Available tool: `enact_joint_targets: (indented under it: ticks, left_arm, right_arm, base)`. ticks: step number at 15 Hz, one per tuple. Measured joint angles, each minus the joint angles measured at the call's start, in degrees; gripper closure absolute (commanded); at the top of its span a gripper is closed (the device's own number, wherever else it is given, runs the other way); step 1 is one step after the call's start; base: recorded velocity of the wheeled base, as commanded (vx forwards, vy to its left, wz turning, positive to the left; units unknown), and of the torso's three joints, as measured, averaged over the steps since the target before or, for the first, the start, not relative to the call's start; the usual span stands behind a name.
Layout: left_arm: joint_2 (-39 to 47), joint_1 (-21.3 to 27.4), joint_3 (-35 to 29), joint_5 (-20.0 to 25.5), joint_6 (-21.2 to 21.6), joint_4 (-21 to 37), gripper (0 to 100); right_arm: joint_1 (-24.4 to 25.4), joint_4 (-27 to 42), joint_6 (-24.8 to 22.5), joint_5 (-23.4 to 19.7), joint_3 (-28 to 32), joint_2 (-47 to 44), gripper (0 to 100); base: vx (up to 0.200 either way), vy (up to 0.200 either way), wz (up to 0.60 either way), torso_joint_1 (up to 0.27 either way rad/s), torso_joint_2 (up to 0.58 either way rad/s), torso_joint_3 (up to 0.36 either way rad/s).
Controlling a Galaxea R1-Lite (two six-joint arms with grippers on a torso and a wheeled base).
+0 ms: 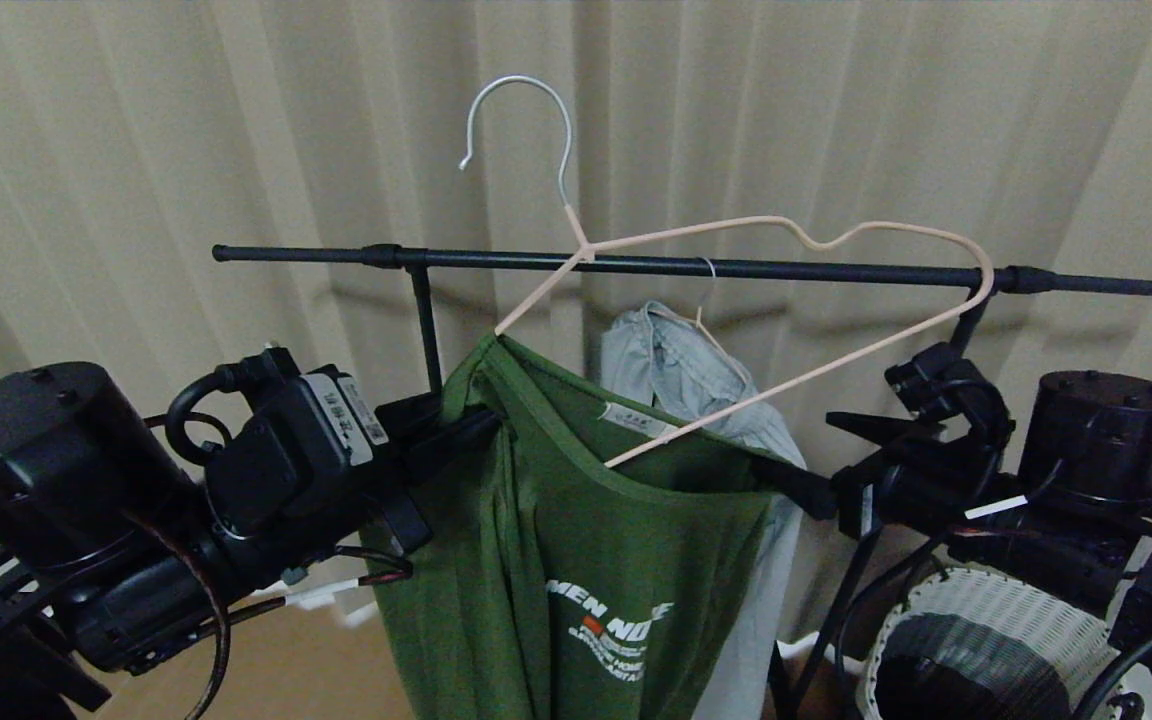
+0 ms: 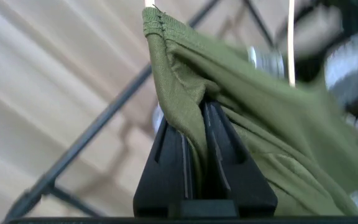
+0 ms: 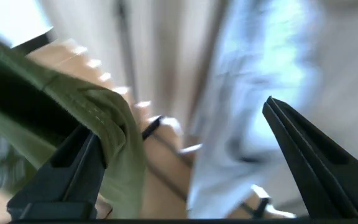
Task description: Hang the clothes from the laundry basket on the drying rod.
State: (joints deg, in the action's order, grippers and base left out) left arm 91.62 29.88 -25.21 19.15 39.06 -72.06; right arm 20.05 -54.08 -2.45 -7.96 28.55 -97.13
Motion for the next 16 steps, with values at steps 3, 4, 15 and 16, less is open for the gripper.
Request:
enact_joint_targets:
  ticks: [3, 4, 15, 16]
  left_arm:
    - [0.3, -2.6, 0.6, -0.4, 4.0, 5.1, 100]
    - [0.2, -3.2, 0.7, -0.4, 4.7, 7.1, 100]
    - [-4.4, -10.7, 0.7, -3.8, 14.9, 17.2, 100]
    - [-4.5, -11.0, 0.8, -4.0, 15.2, 17.2, 100]
  right_arm:
    - [-3.8, 3.7, 0.0, 0.0, 3.7, 0.9, 0]
    - [-4.6, 4.8, 0.1, 0.0, 4.7, 1.2, 0]
    - [-8.1, 5.6, 0.1, -0.3, 8.0, 2.6, 0]
    - [-8.0, 5.7, 0.1, -0.3, 8.0, 2.8, 0]
  base:
    - [0.0, 0.0, 0.0, 0.0, 0.0, 0.0]
    - [0.0, 0.0, 0.0, 0.0, 0.0, 0.0]
    - [0.0, 0.0, 0.0, 0.0, 0.0, 0.0]
    - [0.0, 0.0, 0.0, 0.0, 0.0, 0.0]
